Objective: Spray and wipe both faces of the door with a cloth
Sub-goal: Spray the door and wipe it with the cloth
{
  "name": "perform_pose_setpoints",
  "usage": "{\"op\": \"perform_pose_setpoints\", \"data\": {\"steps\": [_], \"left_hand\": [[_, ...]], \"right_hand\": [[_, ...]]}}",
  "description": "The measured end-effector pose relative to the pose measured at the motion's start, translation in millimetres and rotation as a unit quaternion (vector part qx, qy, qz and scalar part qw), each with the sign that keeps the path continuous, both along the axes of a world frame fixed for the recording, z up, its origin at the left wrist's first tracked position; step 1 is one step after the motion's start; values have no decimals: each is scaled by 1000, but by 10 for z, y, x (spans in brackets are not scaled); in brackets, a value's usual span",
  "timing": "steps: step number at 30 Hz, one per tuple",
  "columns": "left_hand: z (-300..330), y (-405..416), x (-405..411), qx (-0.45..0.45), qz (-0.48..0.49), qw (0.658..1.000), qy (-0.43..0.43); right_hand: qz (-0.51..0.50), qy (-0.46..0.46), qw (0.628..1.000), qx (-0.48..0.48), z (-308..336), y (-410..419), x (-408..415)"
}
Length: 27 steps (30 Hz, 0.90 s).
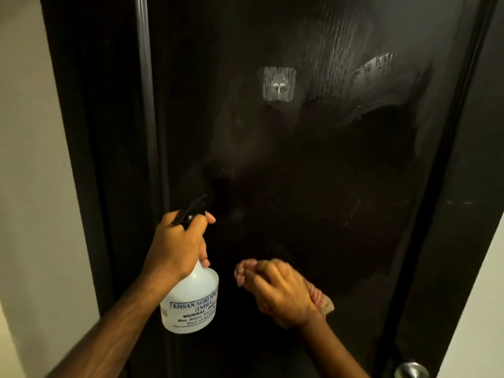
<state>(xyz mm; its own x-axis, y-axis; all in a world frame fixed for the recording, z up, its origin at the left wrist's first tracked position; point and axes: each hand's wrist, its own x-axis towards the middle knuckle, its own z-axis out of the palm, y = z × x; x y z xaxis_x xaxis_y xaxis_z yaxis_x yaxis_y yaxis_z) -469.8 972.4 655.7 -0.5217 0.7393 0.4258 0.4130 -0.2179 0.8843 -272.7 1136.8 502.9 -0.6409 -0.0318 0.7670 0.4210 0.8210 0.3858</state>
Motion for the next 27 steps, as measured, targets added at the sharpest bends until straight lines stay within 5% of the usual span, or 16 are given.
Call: {"op": "perform_pose_setpoints", "data": {"steps": [8, 12, 19, 27], "left_hand": [[-196, -44, -36, -2, 2, 1000, -10], [-272, -127, -208, -1, 12, 1000, 4], [-332, -129, -236, 66, 39, 997, 21], [-481, 6, 87, 104, 41, 994, -1]], "right_hand": [[-28, 343, 938, 31, 1881, 64, -437], [-32, 407, 912, 34, 2465, 75, -885], [21, 266, 961, 68, 2336, -121, -1318], [114, 46, 992, 33, 632, -81, -1147]]}}
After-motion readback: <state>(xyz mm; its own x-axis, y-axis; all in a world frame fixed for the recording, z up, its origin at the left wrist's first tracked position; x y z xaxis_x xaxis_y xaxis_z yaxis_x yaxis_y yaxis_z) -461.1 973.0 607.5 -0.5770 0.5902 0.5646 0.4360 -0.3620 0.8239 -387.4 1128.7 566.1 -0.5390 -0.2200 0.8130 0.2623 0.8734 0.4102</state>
